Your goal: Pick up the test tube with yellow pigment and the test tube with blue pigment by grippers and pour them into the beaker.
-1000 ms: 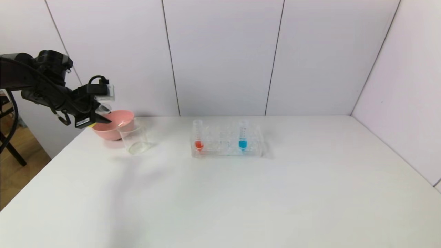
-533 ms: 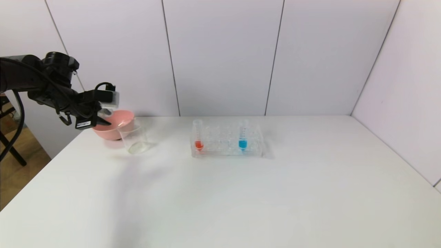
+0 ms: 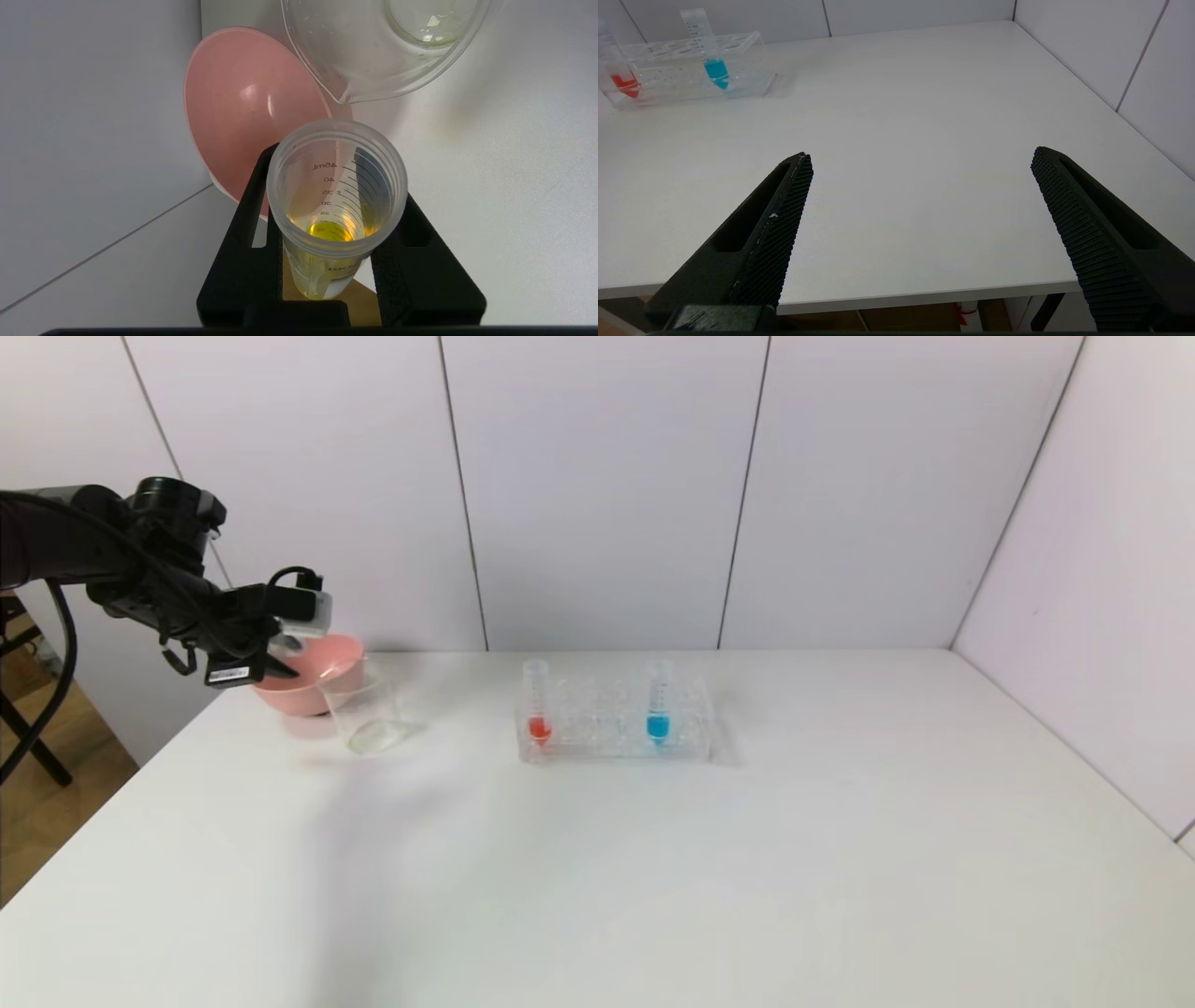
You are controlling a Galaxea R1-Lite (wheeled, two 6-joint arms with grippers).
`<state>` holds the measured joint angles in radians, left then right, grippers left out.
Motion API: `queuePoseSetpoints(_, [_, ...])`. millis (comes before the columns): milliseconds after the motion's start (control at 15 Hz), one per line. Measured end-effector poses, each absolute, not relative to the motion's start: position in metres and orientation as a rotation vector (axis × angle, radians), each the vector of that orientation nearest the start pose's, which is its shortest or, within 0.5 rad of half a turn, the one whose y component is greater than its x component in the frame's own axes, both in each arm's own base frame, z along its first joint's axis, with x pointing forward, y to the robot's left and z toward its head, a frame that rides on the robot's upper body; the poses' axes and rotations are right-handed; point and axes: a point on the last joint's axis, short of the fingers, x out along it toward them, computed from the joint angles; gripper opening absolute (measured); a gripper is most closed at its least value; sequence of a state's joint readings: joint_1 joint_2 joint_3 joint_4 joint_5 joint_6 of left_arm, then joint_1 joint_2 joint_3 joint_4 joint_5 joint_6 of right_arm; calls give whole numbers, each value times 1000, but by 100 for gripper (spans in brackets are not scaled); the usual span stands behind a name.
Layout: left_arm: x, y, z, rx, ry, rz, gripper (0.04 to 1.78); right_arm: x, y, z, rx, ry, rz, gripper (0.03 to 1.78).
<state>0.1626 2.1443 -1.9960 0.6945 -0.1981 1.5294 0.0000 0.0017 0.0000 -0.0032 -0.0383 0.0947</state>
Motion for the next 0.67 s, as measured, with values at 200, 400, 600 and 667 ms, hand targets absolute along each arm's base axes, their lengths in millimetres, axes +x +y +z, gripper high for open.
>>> queuePoseSetpoints(200, [410,60,224,1304,646,-627,54,-23,-1,76,95,-3,-38,171])
queuePoseSetpoints(400, [412,55,223,1315,662,-622,54,-23,-1,76,95,-3,-38,171])
queuePoseSetpoints(600, [413,54,222,1319,668,-619,54,-23,-1,76,95,-3,-38,171])
queuePoseSetpoints(667, [413,53,222,1320,668,-619,54,-23,-1,76,95,-3,-38,171])
